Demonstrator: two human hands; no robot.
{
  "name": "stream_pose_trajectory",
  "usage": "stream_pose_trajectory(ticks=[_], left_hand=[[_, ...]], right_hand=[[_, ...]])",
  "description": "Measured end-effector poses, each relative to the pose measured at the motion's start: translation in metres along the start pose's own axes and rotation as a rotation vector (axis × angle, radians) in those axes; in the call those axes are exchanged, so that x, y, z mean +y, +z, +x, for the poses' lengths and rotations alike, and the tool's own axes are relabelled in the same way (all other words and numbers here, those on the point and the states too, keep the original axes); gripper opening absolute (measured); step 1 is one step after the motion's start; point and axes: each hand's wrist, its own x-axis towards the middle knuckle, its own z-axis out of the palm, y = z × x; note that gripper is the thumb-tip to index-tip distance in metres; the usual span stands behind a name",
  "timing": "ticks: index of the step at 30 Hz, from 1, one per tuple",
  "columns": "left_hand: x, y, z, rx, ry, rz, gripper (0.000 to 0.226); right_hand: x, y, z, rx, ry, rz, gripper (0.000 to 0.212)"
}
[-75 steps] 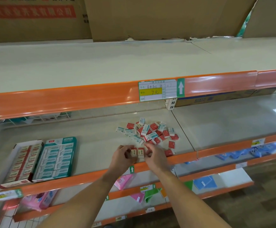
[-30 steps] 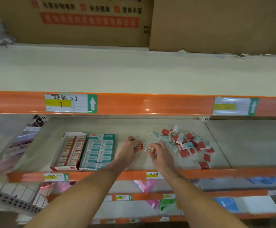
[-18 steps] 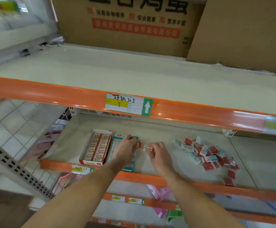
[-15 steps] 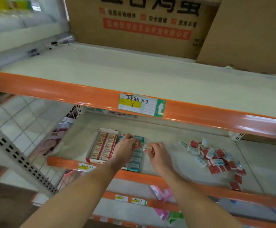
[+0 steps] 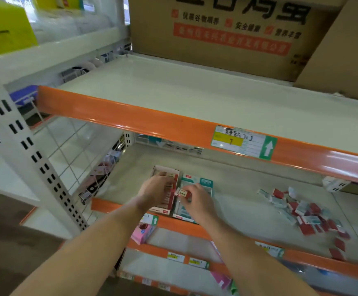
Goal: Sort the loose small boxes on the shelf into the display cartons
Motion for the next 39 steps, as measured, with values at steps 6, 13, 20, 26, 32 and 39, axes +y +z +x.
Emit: stream_pose_trajectory(ticks=[6, 13, 20, 26, 32, 39], left_hand=[[-0.035, -0.022, -0.007, -0.117, 0.0, 0.03, 0.006], [-0.049, -0.018, -0.019, -0.128, 0.086, 0.114, 0.017], [-0.056, -0.027, -0.016, -0.238, 0.117, 0.091, 0.017], [-0.059, -0.028, -0.011, -0.294, 0.152, 0.121, 0.011], [-0.057, -0.027, -0.008, -0.283, 0.169, 0.148, 0.01], [-0.059, -0.028, -0.008, -0.269, 0.145, 0.141, 0.016]], right_hand=[[-0.033, 0.012, 0.01, -0.059, -0.02, -0.032, 0.04], [-0.054, 0.029, 0.01, -0.112, -0.007, -0.109, 0.042], [-0.059, 0.029, 0.01, -0.119, 0.037, -0.115, 0.038], [-0.057, 0.029, 0.006, -0.133, 0.025, -0.139, 0.031], [-0.058, 0.028, 0.004, -0.169, -0.032, -0.195, 0.035], [-0.053, 0.031, 0.005, -0.242, 0.013, -0.143, 0.025]])
